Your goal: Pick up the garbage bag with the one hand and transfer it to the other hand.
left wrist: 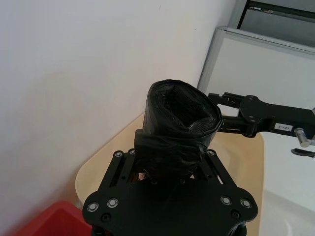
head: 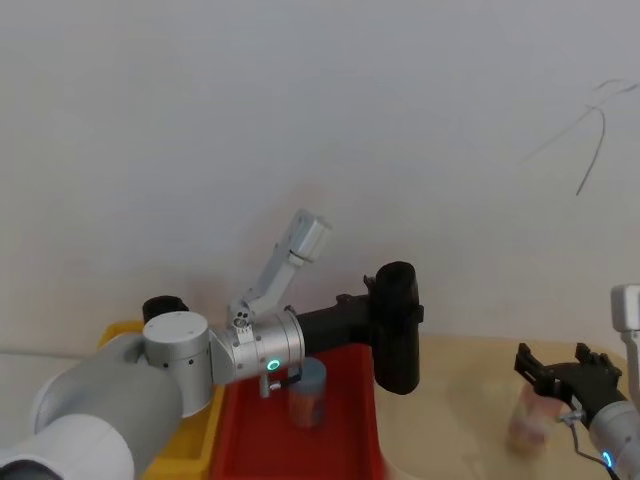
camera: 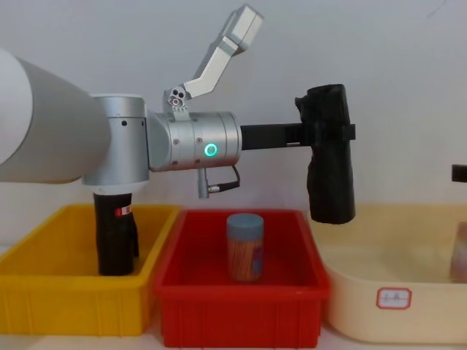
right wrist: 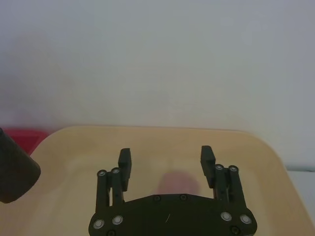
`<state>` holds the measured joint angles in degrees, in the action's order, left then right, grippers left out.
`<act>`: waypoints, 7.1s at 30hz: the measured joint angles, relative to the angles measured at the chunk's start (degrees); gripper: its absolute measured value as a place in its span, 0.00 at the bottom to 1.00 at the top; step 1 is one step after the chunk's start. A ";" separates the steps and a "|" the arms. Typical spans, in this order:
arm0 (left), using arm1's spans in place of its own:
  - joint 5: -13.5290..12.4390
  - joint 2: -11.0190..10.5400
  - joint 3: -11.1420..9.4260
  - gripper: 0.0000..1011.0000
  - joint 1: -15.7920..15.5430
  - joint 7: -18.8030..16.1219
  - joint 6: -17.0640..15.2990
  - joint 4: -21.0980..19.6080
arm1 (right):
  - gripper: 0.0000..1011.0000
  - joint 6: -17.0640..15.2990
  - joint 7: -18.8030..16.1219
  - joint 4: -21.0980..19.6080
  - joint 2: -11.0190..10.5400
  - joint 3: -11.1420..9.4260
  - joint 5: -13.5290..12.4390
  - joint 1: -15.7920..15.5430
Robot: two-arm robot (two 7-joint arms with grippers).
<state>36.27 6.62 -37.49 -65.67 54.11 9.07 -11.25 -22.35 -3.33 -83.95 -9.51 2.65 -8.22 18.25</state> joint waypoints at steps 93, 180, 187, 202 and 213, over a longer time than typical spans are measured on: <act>1.22 2.26 -1.31 0.40 -2.71 1.69 2.25 6.17 | 0.99 3.60 -19.52 9.43 -2.95 13.66 -3.53 8.45; 1.23 2.26 -1.31 0.98 -2.70 1.70 2.25 6.17 | 0.56 9.79 -17.70 20.75 0.66 15.91 -4.88 14.77; 1.23 2.26 -1.31 0.99 -2.71 1.69 2.25 6.17 | 0.56 9.85 -15.39 20.70 0.70 15.02 -4.88 14.74; 1.22 2.26 -1.31 0.99 -2.71 1.69 2.25 6.17 | 0.56 8.46 -8.32 21.08 0.25 10.59 -4.66 14.90; 1.22 2.26 -1.31 0.99 -2.71 1.69 2.25 6.17 | 0.56 5.06 -3.03 8.80 -1.84 5.50 -4.86 7.55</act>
<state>37.49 8.88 -38.79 -68.37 55.81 11.32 -5.09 -17.28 -6.36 -75.15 -11.36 8.16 -13.08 25.80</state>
